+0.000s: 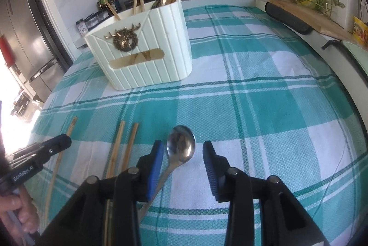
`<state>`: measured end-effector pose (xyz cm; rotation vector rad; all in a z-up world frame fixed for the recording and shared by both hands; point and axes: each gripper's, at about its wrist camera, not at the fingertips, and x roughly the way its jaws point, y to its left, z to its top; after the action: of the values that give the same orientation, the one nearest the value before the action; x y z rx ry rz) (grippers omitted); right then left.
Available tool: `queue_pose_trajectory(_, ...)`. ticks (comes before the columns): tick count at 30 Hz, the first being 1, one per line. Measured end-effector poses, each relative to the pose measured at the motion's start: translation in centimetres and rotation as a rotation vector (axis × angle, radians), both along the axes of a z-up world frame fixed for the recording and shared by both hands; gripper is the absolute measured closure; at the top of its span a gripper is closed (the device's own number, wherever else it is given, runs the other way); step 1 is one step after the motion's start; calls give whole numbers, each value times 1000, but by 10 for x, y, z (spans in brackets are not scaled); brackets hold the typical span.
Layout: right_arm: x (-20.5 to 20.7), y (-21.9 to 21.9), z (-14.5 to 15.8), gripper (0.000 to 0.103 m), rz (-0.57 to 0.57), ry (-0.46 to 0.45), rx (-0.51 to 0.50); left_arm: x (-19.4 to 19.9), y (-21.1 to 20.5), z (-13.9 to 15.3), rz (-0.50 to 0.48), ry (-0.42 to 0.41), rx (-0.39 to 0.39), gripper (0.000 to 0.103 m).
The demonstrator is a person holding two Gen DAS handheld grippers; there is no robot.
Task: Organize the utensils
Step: 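Lift the chopstick and spoon and carry both over the cream caddy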
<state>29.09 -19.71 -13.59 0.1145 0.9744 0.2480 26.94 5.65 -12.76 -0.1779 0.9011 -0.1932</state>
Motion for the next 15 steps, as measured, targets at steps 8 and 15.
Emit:
queue_pose_trajectory(8, 21, -3, -14, 99, 155, 6, 34, 0, -1, 0, -14, -4, -16, 100)
queue_pose_trajectory(15, -25, 12, 55, 100, 174, -278, -162, -9, 9, 28, 0, -67, -77, 100)
